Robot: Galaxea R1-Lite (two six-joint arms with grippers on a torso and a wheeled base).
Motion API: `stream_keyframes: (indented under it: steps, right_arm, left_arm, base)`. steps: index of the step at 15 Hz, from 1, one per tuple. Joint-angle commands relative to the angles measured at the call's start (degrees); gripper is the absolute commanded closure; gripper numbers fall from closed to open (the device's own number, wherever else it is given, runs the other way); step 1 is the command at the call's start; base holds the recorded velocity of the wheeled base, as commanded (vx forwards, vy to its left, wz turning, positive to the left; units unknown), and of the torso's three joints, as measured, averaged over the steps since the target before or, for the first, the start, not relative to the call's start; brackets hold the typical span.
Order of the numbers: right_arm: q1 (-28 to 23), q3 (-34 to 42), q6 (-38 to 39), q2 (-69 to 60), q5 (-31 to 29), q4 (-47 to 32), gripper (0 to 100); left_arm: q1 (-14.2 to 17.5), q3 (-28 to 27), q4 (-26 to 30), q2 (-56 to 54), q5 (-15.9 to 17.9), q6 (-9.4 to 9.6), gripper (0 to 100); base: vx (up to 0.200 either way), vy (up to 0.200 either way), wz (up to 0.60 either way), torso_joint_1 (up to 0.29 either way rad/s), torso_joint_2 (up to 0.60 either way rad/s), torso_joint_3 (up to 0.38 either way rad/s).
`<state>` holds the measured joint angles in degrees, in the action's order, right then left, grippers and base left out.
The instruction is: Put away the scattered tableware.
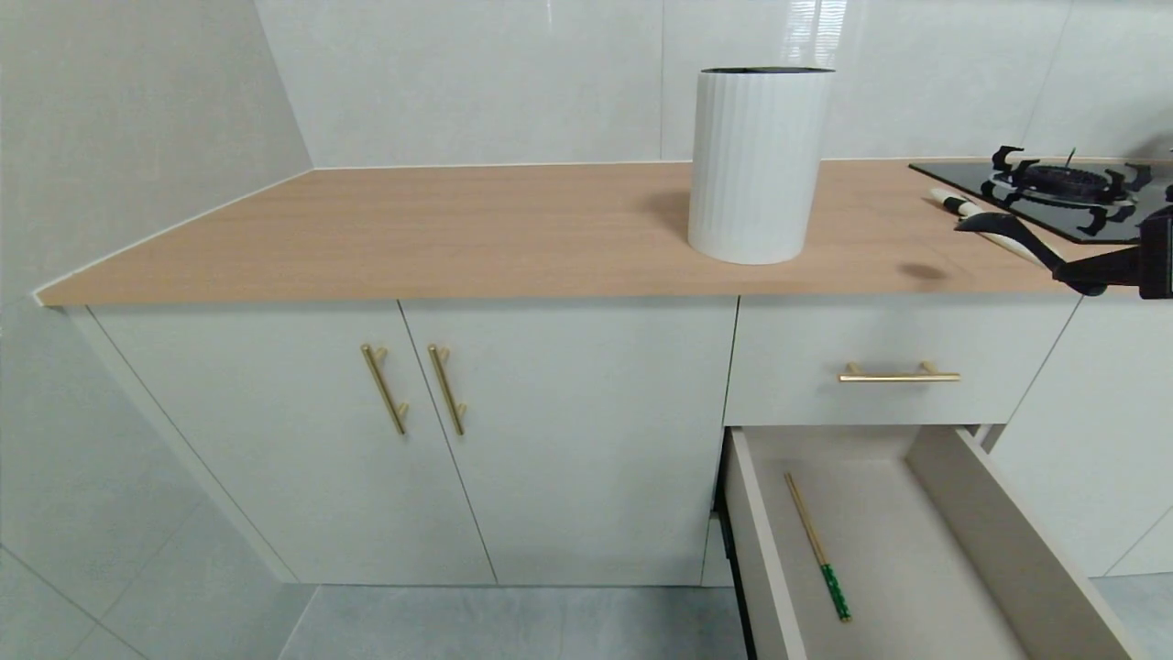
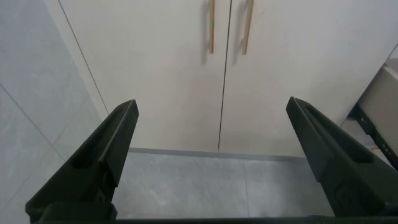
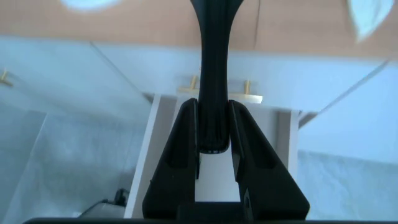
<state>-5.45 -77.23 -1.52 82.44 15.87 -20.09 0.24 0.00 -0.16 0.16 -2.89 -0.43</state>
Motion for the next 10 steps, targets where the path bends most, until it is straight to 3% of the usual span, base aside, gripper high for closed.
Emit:
stream_keyframes:
  steps: [1,5,10]
  right_arm:
    - [0.09,8.32,-0.06,-5.8,0.04,4.71,100]
    - [0.35,16.85,0.03,-9.58,0.21,11.39,100]
    - [0.62,22.38,-0.15,-12.84,0.39,11.48,100]
  left_arm:
    - [0.02,0.0,-0.02,0.02,-0.01,-0.01,0]
    - [0.02,0.0,-0.02,0.02,-0.01,-0.01,0]
    - [0.02,0.0,-0.02,0.02,-0.01,-0.01,0]
  base:
    - [0.0,0.0,0.0,-0.105,0.39,0.286]
    - [0.0,0.0,0.0,-0.085,0.42,0.321]
    - [0.0,0.0,0.0,-0.018,0.09,0.061]
